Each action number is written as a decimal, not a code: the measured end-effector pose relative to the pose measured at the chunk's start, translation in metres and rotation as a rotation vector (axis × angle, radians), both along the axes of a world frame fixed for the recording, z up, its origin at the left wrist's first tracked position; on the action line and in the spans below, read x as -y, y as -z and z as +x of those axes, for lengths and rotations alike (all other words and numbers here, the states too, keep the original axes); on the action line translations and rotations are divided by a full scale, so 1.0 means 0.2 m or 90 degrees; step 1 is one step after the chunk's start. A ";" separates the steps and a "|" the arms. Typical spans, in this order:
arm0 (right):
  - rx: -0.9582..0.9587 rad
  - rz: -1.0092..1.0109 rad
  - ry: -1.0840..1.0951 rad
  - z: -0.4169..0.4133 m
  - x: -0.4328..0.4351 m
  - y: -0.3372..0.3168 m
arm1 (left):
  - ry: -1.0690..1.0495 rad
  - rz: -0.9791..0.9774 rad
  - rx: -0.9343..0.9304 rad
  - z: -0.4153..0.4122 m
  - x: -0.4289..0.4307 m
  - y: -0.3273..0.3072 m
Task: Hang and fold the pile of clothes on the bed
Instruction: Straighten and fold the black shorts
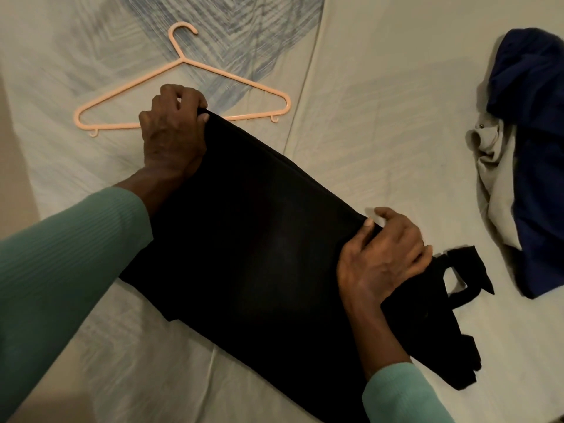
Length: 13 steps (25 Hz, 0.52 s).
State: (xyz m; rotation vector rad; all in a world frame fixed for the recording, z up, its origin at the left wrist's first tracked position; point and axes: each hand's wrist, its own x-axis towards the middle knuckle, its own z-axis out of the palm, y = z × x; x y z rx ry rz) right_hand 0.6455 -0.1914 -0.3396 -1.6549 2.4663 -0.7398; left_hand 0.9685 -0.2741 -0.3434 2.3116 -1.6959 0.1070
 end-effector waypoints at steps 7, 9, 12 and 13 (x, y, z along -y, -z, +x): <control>-0.139 0.130 -0.523 0.28 0.05 0.03 | -0.003 0.050 0.012 0.25 -0.12 -0.02; -0.171 0.153 -0.515 0.27 0.06 0.09 | 0.038 0.080 -0.049 0.36 -0.11 -0.06; -0.186 0.137 -0.493 0.27 0.05 0.11 | -0.010 0.001 -0.155 0.41 -0.13 -0.14; -0.191 0.134 -0.487 0.27 0.05 0.11 | -0.044 -0.022 -0.177 0.38 -0.16 -0.18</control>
